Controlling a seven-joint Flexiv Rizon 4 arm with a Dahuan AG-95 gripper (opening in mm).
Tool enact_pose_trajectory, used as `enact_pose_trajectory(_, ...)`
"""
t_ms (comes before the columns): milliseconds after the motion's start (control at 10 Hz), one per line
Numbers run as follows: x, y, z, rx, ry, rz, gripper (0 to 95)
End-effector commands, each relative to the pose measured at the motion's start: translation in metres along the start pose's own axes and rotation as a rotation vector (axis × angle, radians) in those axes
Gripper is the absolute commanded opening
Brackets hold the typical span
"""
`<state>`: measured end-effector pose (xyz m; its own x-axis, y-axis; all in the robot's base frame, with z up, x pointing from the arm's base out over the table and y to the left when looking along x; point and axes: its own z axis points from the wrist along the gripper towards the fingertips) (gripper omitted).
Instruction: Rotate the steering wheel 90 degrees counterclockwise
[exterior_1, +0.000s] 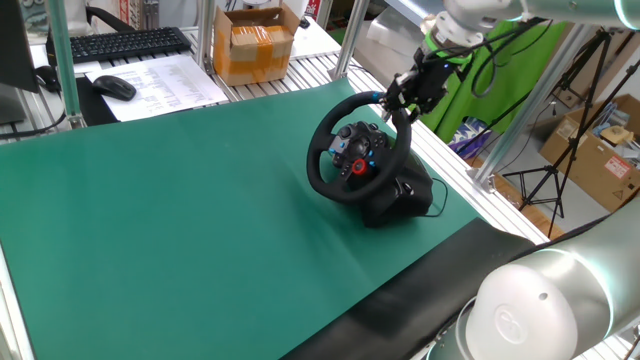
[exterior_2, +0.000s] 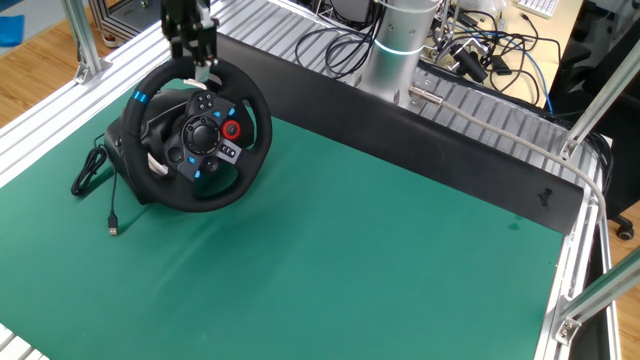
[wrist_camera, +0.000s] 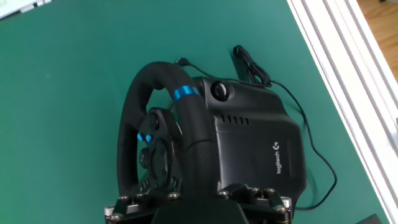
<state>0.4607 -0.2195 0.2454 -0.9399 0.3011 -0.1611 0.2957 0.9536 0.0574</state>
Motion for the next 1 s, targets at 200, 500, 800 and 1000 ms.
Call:
enact_pose_trajectory(200,-0.002,-0.001,-0.001,0.026,0.002,-0.031,19.0)
enact_pose_trajectory(500,-0.01,-0.005,-0.005,0.022,0.009,-0.044,19.0)
enact_pose_trajectory(800,-0.034,-0.011,-0.002,0.013,0.027,-0.1,19.0)
enact_pose_trajectory(1000,-0.041,-0.005,0.007,-0.005,0.024,-0.117,19.0)
